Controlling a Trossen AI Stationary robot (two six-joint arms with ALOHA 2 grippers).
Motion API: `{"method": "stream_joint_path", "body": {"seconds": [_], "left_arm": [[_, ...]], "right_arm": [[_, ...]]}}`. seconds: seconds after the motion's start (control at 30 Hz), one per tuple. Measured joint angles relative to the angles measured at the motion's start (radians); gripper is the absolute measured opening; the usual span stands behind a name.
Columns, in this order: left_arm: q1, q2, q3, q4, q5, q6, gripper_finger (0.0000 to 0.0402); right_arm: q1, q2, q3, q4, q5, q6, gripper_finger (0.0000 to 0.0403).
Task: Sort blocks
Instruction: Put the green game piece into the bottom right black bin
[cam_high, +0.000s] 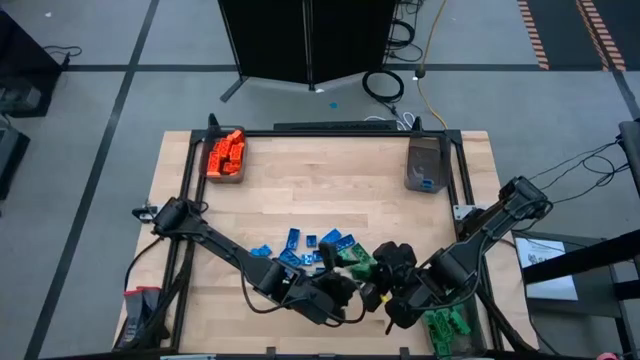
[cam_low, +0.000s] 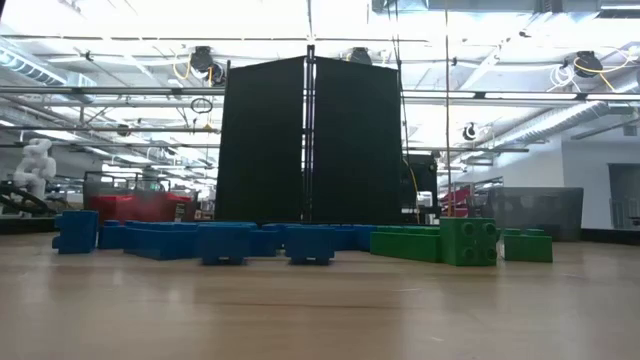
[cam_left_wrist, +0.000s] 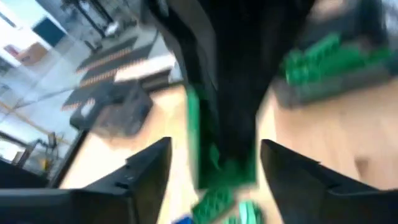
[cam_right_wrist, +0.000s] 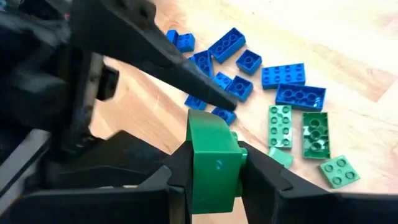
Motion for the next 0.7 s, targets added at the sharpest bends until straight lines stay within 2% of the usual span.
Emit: {"method": "stream_joint_path", "body": {"seconds": [0.13,0.3,0.47,0.6,0.7], "left_arm": [[-0.002,-0.012,-0.002,-0.253,0.017,-0.195,0.029],[-0.005,-0.013,-0.002,-0.523,0.022,-0.391,0.0288],[-0.038,-0.013,-0.002,-0.578,0.022,-0.446,0.0275],[-0.058,-0.013,-0.002,-0.578,0.015,-0.447,0.0269],[-0.061,-0.013,-0.002,-0.57,0.014,-0.446,0.0269]], "right_arm": [[0.0,-0.002,0.0,-0.075,0.007,0.044,0.0078],[-0.006,-0.006,0.0,-0.388,-0.031,0.207,0.0078],[0.069,-0.006,0.0,-0.589,-0.256,0.287,0.0078],[0.202,-0.006,0.0,-0.6,-0.451,0.356,0.0078],[0.327,-0.006,0.0,-0.6,-0.57,0.502,0.0078]]}}
